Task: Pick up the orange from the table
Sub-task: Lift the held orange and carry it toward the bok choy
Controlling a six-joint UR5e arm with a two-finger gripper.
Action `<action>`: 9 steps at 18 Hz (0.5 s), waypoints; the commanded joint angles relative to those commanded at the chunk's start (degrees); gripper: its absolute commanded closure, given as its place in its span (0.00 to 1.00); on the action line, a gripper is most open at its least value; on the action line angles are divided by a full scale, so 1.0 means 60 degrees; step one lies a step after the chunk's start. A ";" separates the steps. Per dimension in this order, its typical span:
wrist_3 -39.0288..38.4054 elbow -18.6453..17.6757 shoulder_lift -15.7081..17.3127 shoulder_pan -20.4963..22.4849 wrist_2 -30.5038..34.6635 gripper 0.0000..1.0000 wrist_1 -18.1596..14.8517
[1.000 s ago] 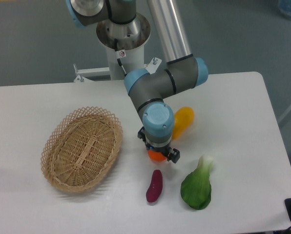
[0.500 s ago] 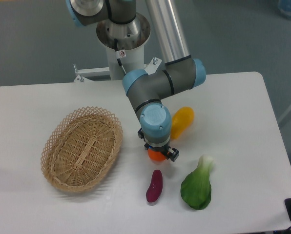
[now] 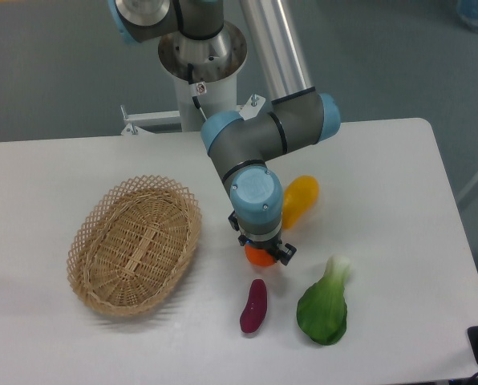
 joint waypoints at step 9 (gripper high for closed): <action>0.0000 0.0251 0.0322 0.0336 -0.0044 0.39 0.0029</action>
